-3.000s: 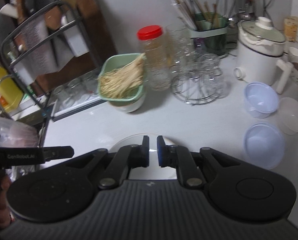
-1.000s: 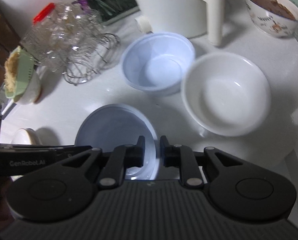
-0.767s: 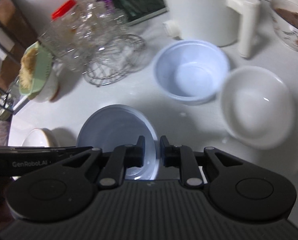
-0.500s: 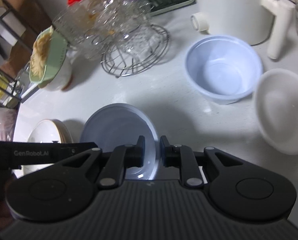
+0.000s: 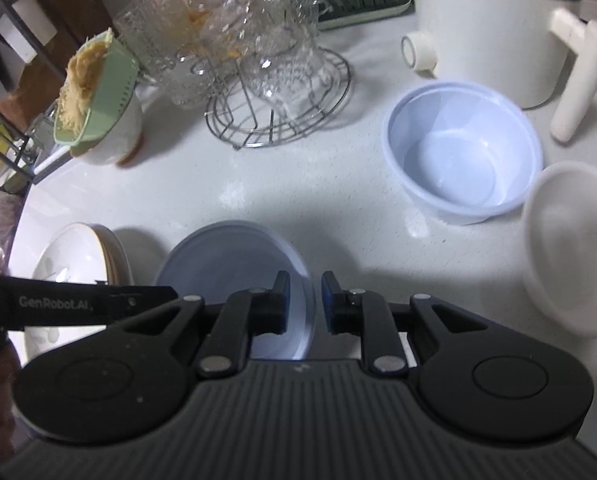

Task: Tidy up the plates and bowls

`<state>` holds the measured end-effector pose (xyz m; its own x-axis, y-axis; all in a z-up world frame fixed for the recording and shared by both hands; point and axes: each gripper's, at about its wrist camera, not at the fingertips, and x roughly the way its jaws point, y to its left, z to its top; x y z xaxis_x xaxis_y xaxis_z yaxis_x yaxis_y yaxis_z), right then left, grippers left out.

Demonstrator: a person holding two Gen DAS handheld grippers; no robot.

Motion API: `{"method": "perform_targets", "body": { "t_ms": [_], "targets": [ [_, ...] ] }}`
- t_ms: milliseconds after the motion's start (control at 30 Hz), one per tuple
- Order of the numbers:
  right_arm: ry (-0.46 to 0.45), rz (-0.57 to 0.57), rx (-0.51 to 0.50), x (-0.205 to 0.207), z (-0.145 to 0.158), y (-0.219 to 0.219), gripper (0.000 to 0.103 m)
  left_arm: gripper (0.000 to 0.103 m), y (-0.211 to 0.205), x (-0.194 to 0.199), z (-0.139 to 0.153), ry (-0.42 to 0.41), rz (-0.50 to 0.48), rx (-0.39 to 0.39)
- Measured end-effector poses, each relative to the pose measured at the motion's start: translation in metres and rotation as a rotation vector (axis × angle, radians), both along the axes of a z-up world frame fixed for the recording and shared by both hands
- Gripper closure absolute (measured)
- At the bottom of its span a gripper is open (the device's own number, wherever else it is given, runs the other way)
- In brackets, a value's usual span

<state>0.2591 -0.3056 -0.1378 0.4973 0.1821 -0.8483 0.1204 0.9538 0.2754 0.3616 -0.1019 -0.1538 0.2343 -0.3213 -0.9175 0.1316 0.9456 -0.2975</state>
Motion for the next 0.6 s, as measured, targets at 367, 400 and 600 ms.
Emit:
{"method": "perform_targets", "body": {
  "t_ms": [367, 400, 600],
  "targets": [
    [-0.145, 0.023, -0.048, -0.025, 0.055, -0.002, 0.082, 0.078, -0.002, -0.030, 0.066, -0.185, -0.013, 0.038],
    [-0.160, 0.027, -0.051, -0.027, 0.061, -0.001, 0.082, 0.078, -0.001, -0.033, 0.072, -0.199, -0.008, 0.035],
    [-0.227, -0.017, -0.042, -0.048, 0.092, 0.003, 0.082, 0.077, 0.012, -0.054, 0.108, -0.283, -0.017, 0.013]
  ]
}}
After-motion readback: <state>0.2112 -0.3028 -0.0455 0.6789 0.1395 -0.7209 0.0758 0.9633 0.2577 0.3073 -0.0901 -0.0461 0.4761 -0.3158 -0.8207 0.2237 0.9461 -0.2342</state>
